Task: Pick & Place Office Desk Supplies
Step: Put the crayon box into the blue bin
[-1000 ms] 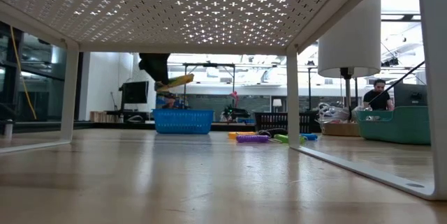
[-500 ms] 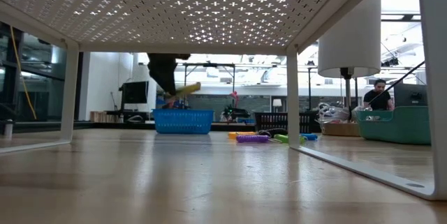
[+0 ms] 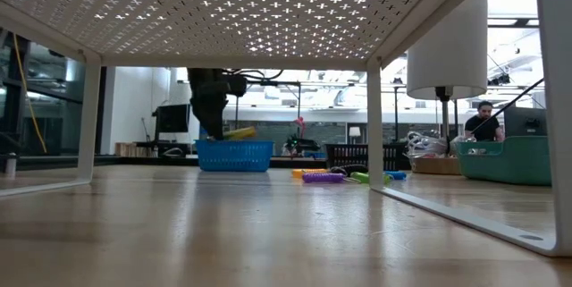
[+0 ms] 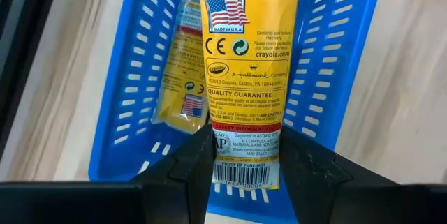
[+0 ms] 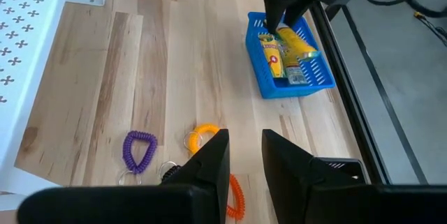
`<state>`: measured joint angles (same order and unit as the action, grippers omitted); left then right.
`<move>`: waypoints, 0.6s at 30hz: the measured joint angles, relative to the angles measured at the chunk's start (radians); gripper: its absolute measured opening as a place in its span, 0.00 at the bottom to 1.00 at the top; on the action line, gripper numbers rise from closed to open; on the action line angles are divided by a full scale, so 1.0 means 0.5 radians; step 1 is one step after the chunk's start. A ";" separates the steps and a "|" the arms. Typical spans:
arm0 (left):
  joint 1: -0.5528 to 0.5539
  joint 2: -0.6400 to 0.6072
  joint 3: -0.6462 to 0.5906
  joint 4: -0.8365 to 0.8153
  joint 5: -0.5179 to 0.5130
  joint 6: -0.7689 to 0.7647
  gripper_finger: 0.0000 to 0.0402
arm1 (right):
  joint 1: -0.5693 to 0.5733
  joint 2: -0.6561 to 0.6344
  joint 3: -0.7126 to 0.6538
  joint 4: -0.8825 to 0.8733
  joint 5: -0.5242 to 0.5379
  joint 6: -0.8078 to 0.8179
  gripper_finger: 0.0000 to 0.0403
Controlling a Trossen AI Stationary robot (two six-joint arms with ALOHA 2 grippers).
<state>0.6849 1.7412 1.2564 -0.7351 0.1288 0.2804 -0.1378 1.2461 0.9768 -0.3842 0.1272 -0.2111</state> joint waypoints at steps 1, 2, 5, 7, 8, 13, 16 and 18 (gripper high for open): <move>-0.001 0.008 0.001 0.000 0.001 0.000 0.36 | 0.000 0.000 0.000 0.000 0.000 0.000 0.18; -0.001 0.018 0.001 -0.003 0.000 0.000 0.36 | 0.000 0.000 0.000 0.001 0.000 0.000 0.18; -0.001 0.051 0.001 0.000 0.004 -0.001 0.36 | 0.000 0.000 0.001 0.000 0.000 0.001 0.18; -0.001 0.071 0.001 0.000 0.008 -0.003 0.36 | 0.000 0.000 0.000 0.000 0.000 0.000 0.18; -0.001 0.073 0.001 0.005 0.008 -0.003 0.36 | 0.000 0.000 0.001 0.000 0.000 0.001 0.18; -0.001 0.073 0.001 0.005 0.009 -0.007 0.36 | 0.000 0.000 0.000 0.000 0.000 0.000 0.18; -0.001 0.073 0.001 0.006 0.009 -0.007 0.36 | 0.000 0.000 0.000 0.000 0.000 0.000 0.18; -0.001 0.073 0.000 0.006 0.010 -0.007 0.36 | 0.000 0.000 0.000 0.001 0.000 0.001 0.18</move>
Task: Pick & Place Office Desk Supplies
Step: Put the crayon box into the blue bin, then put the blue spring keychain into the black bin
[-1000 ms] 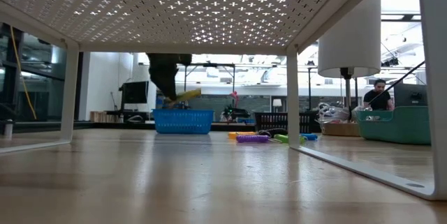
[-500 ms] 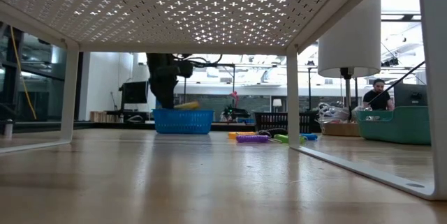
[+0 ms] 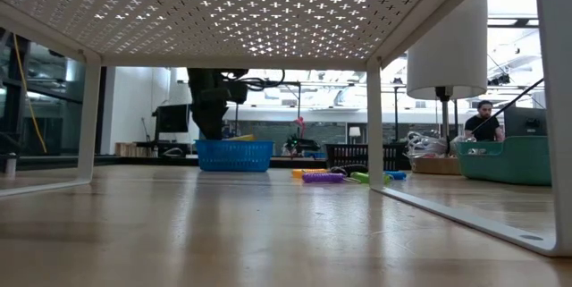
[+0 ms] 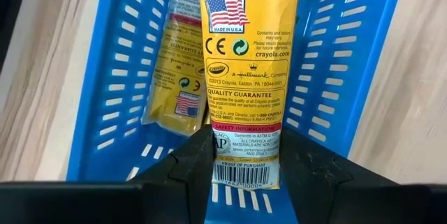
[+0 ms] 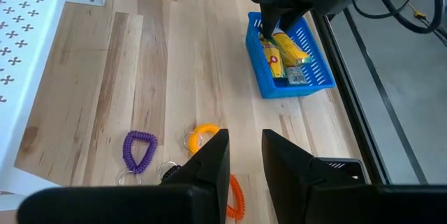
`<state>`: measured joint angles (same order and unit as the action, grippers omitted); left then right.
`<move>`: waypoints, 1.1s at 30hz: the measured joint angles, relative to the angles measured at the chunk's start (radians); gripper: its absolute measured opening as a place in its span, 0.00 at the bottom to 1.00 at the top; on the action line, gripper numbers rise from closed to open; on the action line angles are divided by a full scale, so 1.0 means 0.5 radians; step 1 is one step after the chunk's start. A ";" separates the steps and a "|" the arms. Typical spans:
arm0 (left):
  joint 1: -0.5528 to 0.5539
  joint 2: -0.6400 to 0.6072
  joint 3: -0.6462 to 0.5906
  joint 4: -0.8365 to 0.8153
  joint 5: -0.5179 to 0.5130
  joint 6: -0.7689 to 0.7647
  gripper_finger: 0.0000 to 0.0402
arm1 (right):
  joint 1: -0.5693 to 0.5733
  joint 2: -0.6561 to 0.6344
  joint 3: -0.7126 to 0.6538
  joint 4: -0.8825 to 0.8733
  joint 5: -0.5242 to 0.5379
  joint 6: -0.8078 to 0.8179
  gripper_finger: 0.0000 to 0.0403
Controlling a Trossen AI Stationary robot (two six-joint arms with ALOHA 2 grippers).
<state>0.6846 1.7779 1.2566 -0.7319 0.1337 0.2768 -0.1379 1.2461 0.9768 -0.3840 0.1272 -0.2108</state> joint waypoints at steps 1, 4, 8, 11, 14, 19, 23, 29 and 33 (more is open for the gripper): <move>0.000 0.000 0.000 0.000 0.002 0.000 0.36 | 0.000 0.000 0.000 0.000 0.000 -0.001 0.18; 0.000 0.000 0.000 0.000 0.004 0.000 0.36 | 0.000 0.000 0.000 0.000 0.000 0.000 0.18; 0.000 0.000 0.000 0.000 0.043 0.000 0.37 | 0.001 0.000 0.000 0.000 -0.001 -0.001 0.18; 0.000 -0.001 0.000 0.000 0.060 0.007 0.40 | 0.000 0.000 0.000 -0.001 0.000 0.000 0.18; 0.000 -0.001 0.000 0.000 0.063 0.007 0.45 | 0.000 -0.001 0.000 0.000 0.000 0.000 0.18; 0.000 -0.001 0.000 0.001 0.056 0.008 0.48 | 0.001 0.000 0.000 -0.001 0.000 -0.001 0.18; 0.000 -0.001 0.000 0.001 0.055 0.008 0.49 | 0.001 0.000 0.001 0.000 0.000 0.000 0.18; 0.000 -0.001 0.000 0.003 0.053 0.006 0.49 | 0.000 0.000 0.000 -0.001 0.000 -0.001 0.18; 0.022 -0.034 0.037 -0.013 0.077 0.009 0.49 | 0.001 0.000 0.000 0.000 0.000 0.000 0.18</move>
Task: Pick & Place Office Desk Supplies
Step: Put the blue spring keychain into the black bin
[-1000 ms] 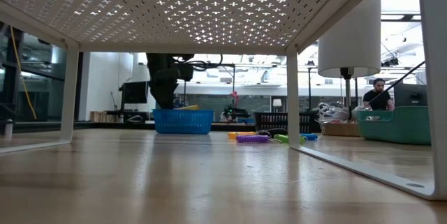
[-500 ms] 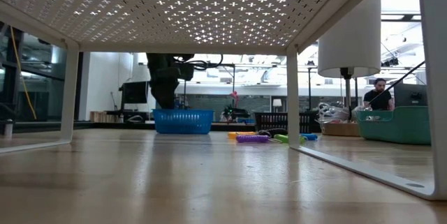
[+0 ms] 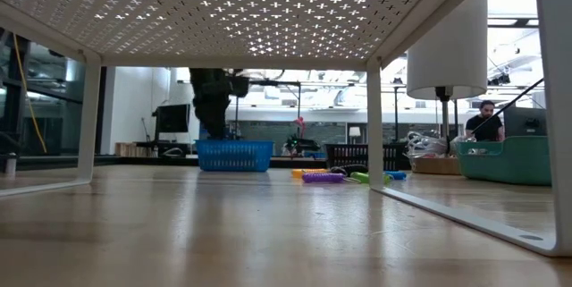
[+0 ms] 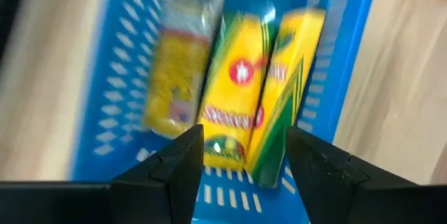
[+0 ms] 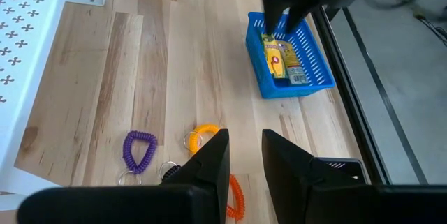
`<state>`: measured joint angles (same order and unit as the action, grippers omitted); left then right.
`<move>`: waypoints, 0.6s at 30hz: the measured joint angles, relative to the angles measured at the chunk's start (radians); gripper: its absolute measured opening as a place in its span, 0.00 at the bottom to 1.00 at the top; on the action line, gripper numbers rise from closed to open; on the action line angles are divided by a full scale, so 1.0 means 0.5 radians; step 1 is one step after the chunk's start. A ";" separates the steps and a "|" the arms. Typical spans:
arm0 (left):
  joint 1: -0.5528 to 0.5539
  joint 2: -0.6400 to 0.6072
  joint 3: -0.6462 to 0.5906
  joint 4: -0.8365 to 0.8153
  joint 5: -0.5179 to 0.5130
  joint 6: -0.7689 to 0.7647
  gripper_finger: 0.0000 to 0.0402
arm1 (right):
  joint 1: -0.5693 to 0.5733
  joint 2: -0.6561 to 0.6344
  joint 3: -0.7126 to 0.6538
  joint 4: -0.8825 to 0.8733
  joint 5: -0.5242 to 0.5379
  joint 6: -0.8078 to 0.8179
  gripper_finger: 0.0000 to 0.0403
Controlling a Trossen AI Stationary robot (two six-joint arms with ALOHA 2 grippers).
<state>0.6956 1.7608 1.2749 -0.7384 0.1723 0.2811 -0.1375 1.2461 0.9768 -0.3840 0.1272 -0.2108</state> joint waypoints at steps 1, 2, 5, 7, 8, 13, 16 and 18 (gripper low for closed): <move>0.010 -0.022 0.018 0.005 0.012 0.006 0.49 | 0.000 0.000 0.001 0.000 0.000 -0.001 0.18; 0.019 -0.042 0.035 0.008 0.021 0.012 0.49 | 0.000 0.000 0.000 0.000 0.000 -0.001 0.18; 0.033 -0.109 0.057 0.000 0.025 0.019 0.49 | -0.001 0.000 0.000 0.000 0.000 0.000 0.18; 0.033 -0.160 0.057 -0.004 0.024 0.020 0.49 | 0.000 0.000 0.000 0.000 0.000 0.000 0.18; 0.033 -0.182 0.057 -0.008 0.025 0.018 0.49 | -0.001 0.000 0.000 0.000 0.000 -0.001 0.18; 0.001 -0.240 0.058 -0.034 0.026 0.019 0.49 | 0.000 0.000 0.000 0.000 -0.001 -0.001 0.18; -0.019 -0.264 0.058 -0.069 0.030 0.020 0.49 | -0.001 0.000 0.001 0.000 0.000 -0.001 0.18; -0.026 -0.275 0.058 -0.141 0.034 -0.001 0.49 | -0.001 0.000 0.000 -0.001 0.000 -0.001 0.18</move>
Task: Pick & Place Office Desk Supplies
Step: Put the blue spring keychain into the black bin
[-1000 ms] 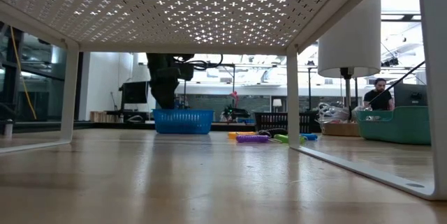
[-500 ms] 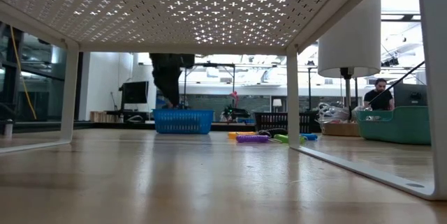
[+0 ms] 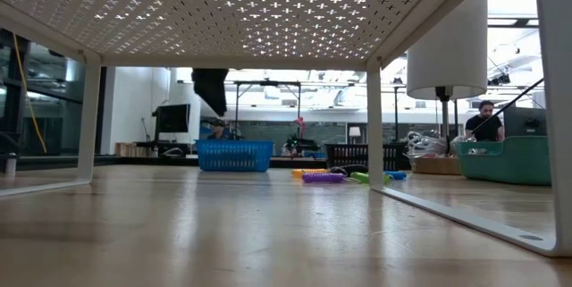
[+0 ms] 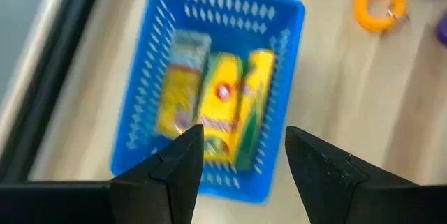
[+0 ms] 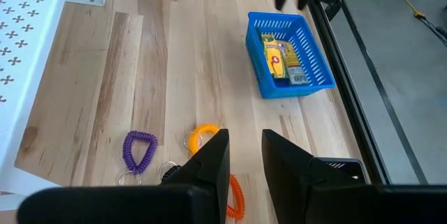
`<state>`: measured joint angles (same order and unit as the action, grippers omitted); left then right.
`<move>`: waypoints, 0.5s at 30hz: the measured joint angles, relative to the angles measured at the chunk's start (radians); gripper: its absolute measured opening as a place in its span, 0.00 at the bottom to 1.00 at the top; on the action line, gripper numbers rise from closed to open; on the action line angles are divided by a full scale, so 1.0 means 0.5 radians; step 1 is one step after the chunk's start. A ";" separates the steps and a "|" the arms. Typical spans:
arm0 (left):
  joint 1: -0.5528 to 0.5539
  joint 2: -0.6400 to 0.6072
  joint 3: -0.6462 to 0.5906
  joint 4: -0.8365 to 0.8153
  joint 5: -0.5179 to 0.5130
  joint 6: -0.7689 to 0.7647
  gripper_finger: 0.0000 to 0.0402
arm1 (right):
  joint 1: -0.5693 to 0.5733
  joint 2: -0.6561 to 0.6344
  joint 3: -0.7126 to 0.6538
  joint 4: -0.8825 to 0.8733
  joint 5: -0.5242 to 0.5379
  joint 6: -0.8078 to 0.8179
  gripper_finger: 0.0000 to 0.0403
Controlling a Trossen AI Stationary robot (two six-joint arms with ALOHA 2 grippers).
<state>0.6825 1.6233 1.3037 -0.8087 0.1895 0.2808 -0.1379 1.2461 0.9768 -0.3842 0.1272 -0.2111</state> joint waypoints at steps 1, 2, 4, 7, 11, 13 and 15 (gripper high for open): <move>0.000 -0.004 0.000 -0.043 0.019 -0.026 0.49 | 0.000 0.000 0.000 0.000 0.000 0.000 0.18; 0.003 -0.011 0.000 -0.082 0.056 -0.044 0.49 | 0.000 0.000 0.000 0.000 -0.001 0.000 0.18; 0.013 -0.037 -0.029 -0.101 0.143 -0.047 0.49 | 0.000 0.000 0.000 0.000 0.000 0.000 0.18; 0.019 -0.113 -0.118 -0.101 0.209 -0.050 0.49 | 0.000 0.000 0.001 0.001 0.000 0.000 0.18; 0.044 -0.284 -0.291 -0.065 0.224 -0.109 0.49 | 0.001 0.000 0.000 0.001 0.000 0.000 0.18; 0.047 -0.386 -0.395 -0.021 0.221 -0.146 0.49 | 0.001 0.000 0.000 0.001 0.000 0.001 0.18; 0.054 -0.507 -0.512 0.014 0.219 -0.185 0.49 | 0.000 -0.001 0.000 0.001 0.000 0.001 0.18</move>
<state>0.7097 1.3698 1.0477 -0.8018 0.2990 0.1885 -0.1379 1.2457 0.9768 -0.3840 0.1270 -0.2108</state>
